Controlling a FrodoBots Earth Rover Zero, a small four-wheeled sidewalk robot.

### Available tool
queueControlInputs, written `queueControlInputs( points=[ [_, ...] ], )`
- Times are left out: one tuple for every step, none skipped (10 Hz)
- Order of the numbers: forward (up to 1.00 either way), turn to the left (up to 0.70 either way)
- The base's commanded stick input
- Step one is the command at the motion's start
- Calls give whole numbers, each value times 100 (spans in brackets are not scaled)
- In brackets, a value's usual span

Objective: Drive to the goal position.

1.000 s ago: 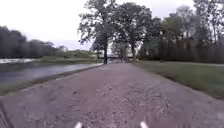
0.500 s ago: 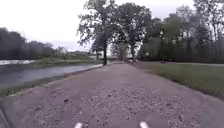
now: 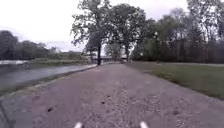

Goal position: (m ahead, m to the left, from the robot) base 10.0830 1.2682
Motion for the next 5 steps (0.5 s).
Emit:
queueControlInputs(
  points=[
    [70,0],
    [70,0],
    [70,0],
    [70,0],
    [70,0]
  ],
)
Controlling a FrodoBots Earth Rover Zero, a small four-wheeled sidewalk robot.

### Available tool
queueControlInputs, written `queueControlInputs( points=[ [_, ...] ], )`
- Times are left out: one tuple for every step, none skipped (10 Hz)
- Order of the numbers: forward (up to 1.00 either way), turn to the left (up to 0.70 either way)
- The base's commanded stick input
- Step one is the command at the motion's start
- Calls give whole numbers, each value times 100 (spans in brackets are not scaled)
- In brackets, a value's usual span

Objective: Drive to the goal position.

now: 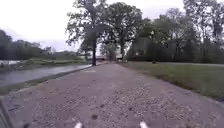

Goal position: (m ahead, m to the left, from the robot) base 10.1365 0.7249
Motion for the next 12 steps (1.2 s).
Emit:
queueControlInputs(
  points=[
    [70,0],
    [70,0],
    [70,0],
    [70,0],
    [70,0],
    [70,0],
    [70,0],
    [70,0],
    [70,0],
    [70,0],
    [70,0],
    [70,0]
  ],
)
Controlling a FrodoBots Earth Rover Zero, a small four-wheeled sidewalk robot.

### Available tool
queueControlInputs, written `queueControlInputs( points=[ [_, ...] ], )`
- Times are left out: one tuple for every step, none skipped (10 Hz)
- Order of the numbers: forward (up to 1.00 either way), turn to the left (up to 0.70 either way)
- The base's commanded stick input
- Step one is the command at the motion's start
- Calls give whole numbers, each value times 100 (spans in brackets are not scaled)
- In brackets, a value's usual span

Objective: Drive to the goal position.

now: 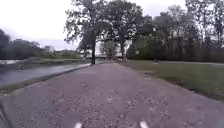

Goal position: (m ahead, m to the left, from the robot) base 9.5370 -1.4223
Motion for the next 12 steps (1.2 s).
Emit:
queueControlInputs(
  points=[
    [70,0],
    [70,0],
    [70,0],
    [70,0],
    [70,0],
    [70,0],
    [70,0],
    [70,0],
    [70,0],
    [70,0],
    [70,0],
    [70,0]
  ],
)
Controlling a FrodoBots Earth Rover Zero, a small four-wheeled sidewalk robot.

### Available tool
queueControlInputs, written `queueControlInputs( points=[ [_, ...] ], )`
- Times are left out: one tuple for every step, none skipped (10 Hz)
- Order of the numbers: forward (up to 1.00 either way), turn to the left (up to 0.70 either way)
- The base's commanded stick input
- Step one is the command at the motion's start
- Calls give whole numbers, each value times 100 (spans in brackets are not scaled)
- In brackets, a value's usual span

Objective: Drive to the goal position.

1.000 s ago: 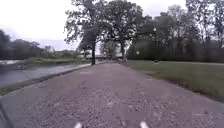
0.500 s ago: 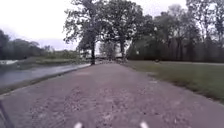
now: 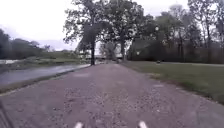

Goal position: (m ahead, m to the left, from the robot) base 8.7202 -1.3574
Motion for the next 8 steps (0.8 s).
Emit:
queueControlInputs(
  points=[
    [70,0],
    [70,0],
    [70,0],
    [70,0],
    [70,0],
    [70,0],
    [70,0],
    [70,0]
  ],
)
